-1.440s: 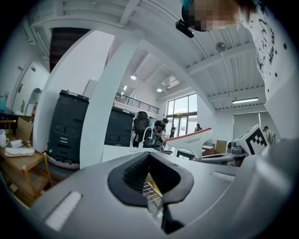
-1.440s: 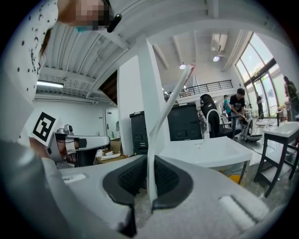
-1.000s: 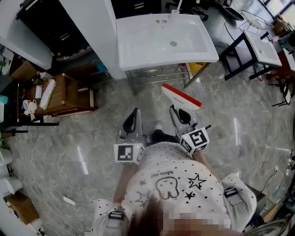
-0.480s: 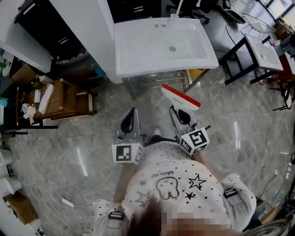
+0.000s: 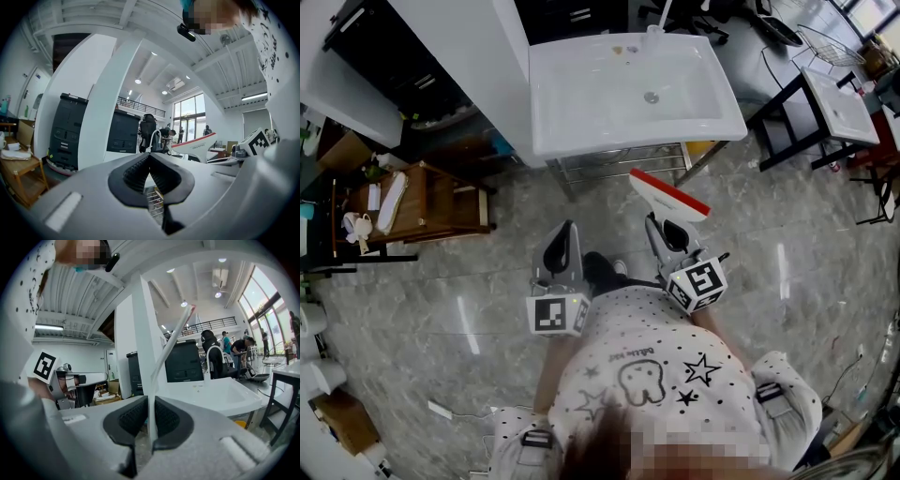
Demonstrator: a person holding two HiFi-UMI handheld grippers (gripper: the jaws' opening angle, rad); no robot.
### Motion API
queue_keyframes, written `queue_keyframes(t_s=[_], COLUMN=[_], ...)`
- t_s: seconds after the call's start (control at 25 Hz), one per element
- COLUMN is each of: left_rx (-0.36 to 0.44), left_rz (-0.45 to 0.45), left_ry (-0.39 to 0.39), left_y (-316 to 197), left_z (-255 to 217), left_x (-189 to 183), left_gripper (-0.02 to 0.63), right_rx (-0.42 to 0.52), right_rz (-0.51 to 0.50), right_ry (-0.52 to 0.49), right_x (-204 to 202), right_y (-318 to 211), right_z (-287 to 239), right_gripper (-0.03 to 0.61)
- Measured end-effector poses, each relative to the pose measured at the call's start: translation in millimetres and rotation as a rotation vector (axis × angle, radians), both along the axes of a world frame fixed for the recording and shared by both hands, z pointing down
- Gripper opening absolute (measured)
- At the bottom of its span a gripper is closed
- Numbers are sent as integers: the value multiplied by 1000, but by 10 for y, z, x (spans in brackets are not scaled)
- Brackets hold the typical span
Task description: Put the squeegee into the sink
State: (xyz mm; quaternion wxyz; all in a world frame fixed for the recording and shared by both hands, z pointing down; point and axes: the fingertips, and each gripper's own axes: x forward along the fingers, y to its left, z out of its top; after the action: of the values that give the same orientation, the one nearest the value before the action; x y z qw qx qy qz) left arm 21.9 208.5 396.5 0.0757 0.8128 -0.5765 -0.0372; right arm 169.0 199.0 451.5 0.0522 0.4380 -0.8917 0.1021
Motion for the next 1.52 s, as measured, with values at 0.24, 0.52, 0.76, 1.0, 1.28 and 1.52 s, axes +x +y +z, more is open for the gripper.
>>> queue_keyframes(t_s=[0.24,0.52,0.76,1.0,1.28,1.52], left_rx=[-4,-7,-1,-17,-25,-3], left_rz=[21,69,98,164,223,214], left_ry=[8,3,9,-18,-18,-19], left_y=[-148,-479,-793,-978,-1110,-1092], left_z=[16,-56,-109,-44,-3,-13], left_x=[-65,-260,-447,-483,-546,-617], left_gripper=[-5,-5,-5,-8,-9,-9], right_rx=[-8,3,6,-6,-2,-3], right_rz=[22,53,68,102,165,159], right_ry=[4,-1,3,14,4,0], right_x=[-64,-302,-524,-632,-703,-778], right_y=[-120,-388,-617,-760,-857,-844], right_z=[18,-94,-180,-156,-105,-60], right_gripper=[25,25,25,25,25,25])
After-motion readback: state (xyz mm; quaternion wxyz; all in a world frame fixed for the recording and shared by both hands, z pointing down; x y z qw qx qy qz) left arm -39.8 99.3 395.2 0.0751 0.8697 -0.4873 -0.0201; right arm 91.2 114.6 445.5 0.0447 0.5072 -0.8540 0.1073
